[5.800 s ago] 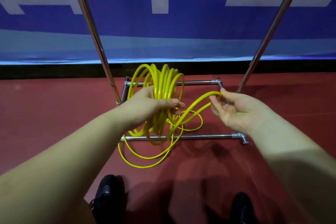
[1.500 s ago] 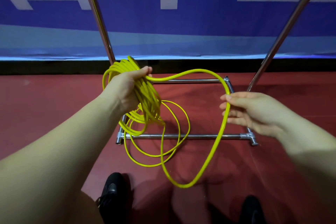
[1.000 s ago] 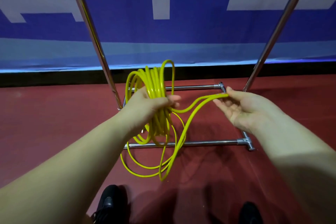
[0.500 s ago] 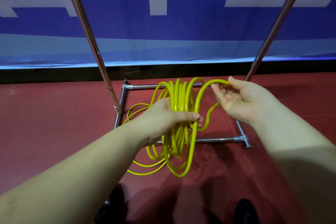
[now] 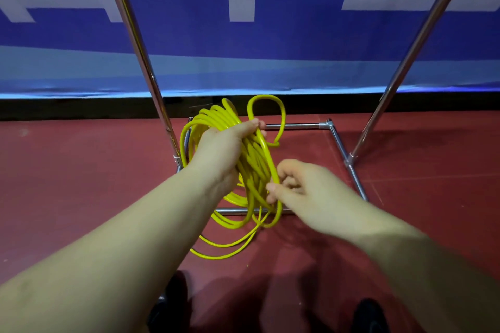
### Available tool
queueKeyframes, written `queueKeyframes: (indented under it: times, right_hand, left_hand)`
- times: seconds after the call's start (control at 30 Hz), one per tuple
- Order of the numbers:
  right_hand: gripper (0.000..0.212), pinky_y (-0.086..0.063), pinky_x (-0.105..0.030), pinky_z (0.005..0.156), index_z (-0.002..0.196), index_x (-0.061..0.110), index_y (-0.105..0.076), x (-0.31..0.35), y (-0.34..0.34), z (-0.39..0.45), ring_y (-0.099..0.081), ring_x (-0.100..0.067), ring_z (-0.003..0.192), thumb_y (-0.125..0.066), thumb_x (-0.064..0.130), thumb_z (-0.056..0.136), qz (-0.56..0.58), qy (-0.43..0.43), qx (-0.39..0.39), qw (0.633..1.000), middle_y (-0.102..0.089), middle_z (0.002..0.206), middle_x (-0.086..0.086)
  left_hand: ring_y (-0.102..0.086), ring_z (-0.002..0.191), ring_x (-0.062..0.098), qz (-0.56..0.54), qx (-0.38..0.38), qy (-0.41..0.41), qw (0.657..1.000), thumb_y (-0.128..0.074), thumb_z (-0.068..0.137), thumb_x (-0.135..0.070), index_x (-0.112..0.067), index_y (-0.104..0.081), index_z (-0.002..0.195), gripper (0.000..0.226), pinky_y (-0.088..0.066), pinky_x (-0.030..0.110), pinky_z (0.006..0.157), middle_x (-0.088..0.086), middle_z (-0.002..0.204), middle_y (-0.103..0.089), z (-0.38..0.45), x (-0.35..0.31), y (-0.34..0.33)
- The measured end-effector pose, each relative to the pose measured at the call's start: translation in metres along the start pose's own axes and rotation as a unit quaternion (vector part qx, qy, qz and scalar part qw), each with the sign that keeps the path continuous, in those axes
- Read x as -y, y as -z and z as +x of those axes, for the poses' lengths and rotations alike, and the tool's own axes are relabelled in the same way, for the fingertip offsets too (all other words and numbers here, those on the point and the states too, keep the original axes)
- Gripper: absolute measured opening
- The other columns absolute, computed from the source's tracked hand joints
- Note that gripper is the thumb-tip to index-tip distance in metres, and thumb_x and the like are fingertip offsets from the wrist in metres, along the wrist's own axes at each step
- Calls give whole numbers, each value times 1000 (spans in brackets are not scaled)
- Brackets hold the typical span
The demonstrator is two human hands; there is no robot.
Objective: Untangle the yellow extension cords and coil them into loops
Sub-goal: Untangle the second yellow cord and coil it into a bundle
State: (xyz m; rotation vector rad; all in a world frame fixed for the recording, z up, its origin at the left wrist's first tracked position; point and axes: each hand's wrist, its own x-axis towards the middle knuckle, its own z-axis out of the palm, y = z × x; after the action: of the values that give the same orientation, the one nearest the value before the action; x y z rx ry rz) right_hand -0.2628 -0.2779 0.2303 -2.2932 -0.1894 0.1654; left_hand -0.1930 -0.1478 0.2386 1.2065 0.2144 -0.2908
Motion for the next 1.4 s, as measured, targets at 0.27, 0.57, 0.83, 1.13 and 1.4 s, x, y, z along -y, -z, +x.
queueKeyframes:
  times: [0.27, 0.57, 0.83, 1.13, 1.4]
  right_hand:
    - [18, -48, -34, 84, 84, 31, -40, -22, 0, -4, -62, -15, 87, -49, 18, 93, -95, -29, 175, 979, -65, 96, 4]
    - [51, -52, -40, 75, 127, 52, -40, -20, 37, 9, -59, -17, 67, -44, 13, 95, -40, 34, -133, 990, -61, 71, 9]
    - [23, -51, -21, 46, 110, 27, -63, -7, 39, 14, -45, -3, 43, -48, 17, 96, 269, -109, -210, 934, -55, 66, 3]
    - [41, -44, -18, 60, 124, 26, -54, 13, 25, 12, -52, 0, 53, -42, 2, 94, 375, -69, -18, 924, -56, 69, 8]
    - [11, -50, -22, 52, 82, 12, -60, 16, 2, 10, -57, -11, 54, -70, 12, 79, 264, -47, -89, 959, -65, 69, -12]
  left_hand:
    - [-63, 51, 12, -65, -53, -3, 996, -60, 88, -7, 0, -66, 83, 11, -52, 23, 50, 3, 60, -66, 11, -19, 20]
    - [-55, 48, 9, -15, -6, 19, 1000, -57, 91, -19, -11, -59, 69, 24, -49, 21, 49, -3, 58, -59, 12, -22, 33]
    - [-45, 44, 12, 32, 144, 103, 984, -59, 75, -32, -15, -50, 65, 22, -45, 20, 49, -1, 53, -43, 0, -21, 33]
    - [-49, 48, 17, 108, 192, 155, 963, -56, 73, -57, -12, -58, 67, 46, -44, 25, 54, 3, 55, -48, -3, -5, 17]
    - [-57, 59, 25, 121, 96, 106, 982, -59, 87, -39, -7, -62, 72, 35, -51, 36, 69, 10, 64, -59, 5, 7, 12]
